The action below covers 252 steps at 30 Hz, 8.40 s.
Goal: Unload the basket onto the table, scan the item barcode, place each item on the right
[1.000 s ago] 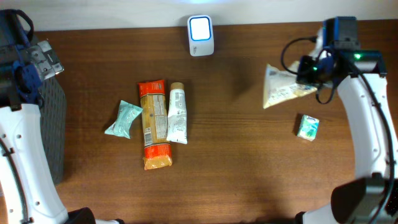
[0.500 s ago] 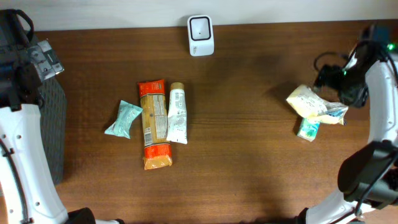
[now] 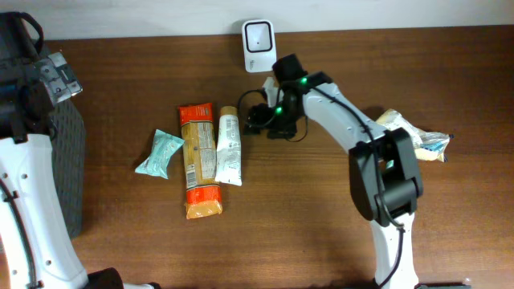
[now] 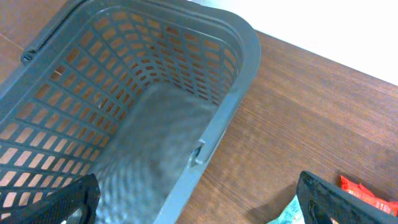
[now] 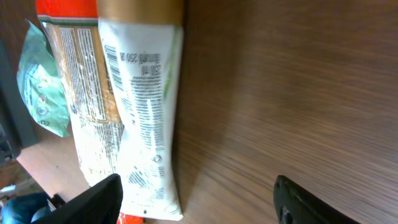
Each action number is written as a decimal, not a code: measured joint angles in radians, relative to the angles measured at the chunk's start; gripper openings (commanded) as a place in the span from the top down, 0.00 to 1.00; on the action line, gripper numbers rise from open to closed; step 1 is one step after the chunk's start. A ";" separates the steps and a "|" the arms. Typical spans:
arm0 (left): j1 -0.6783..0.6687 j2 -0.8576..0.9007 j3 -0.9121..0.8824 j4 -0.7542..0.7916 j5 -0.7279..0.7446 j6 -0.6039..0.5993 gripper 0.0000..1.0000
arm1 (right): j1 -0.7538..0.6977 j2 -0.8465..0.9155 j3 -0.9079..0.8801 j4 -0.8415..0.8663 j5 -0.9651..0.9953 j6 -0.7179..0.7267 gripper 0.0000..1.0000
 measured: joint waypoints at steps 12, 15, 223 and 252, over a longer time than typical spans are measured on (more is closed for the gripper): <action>0.000 0.000 0.000 0.000 0.000 0.000 0.01 | 0.144 0.039 -0.116 0.155 -0.016 0.162 0.60; 0.000 0.000 0.000 0.000 0.000 0.000 0.01 | 0.142 0.031 -0.119 0.112 -0.047 0.171 0.34; 0.000 0.000 0.000 0.000 0.000 0.000 0.01 | 0.254 -0.044 0.203 -0.410 0.583 -0.158 0.39; 0.000 0.000 0.000 0.000 0.000 0.000 0.01 | -0.050 0.002 -0.221 0.007 -0.246 -0.479 0.96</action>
